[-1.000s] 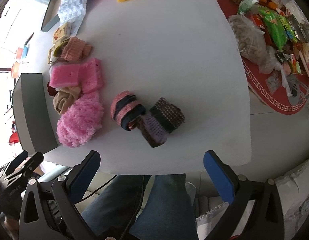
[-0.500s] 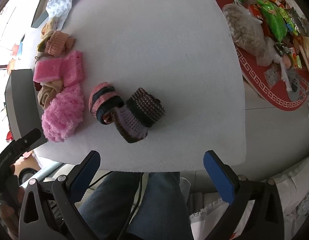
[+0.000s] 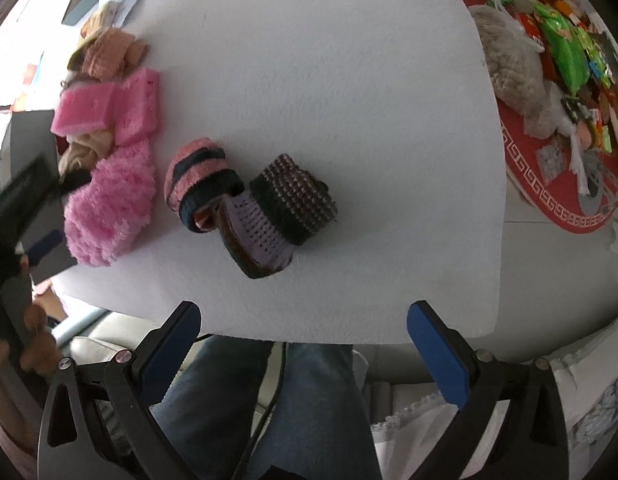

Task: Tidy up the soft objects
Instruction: 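Move both tools toward the fluffy pink plush and pink foam sponge, then grasp the fluffy pink plush with the left tool while the right tool grasps a pink foam sponge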

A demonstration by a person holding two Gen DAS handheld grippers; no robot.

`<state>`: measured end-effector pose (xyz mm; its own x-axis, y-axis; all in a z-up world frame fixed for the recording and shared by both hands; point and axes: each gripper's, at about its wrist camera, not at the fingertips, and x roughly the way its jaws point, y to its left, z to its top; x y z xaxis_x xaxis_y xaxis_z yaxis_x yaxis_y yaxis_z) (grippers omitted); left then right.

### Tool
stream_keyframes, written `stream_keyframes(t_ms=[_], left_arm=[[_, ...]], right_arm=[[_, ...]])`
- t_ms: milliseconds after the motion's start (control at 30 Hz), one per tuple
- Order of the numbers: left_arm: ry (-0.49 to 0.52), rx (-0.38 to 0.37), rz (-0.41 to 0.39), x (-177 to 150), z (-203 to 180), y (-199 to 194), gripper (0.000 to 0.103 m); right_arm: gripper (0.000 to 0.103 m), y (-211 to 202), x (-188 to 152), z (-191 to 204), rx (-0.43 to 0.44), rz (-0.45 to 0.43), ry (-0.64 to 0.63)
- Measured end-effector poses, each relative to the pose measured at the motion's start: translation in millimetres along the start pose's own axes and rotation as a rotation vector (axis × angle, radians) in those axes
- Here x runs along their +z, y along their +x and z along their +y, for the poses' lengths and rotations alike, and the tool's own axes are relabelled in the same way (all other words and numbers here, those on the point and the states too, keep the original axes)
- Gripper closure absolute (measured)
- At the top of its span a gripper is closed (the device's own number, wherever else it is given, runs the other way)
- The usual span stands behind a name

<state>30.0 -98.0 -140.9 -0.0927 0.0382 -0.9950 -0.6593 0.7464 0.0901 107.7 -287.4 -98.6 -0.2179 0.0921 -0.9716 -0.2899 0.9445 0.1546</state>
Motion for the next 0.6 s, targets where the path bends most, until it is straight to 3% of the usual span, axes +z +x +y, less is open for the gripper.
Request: stream_keyframes(t_ms=[100, 233, 400, 500, 600], left_arm=[[0.082, 0.076, -0.02, -13, 10, 15, 0.0], [0.101, 0.029, -0.03, -12, 39, 22, 0.0], [0.117, 0.013, -0.115, -3, 47, -2, 0.0], [0.101, -0.044, -0.114, -12, 48, -16, 0.0], [0.085, -0.047, -0.092, -20, 47, -9, 0.0]], right_arm=[[0.0, -2, -1, 5, -0.019, -0.008, -0.029], [0.0, -8, 2, 13, -0.022, -0.037, -0.068], [0.0, -11, 13, 31, -0.02, -0.041, -0.109], [0.0, -15, 17, 44, -0.017, -0.054, -0.146], [0.0, -19, 22, 57, -0.021, -0.069, -0.181]])
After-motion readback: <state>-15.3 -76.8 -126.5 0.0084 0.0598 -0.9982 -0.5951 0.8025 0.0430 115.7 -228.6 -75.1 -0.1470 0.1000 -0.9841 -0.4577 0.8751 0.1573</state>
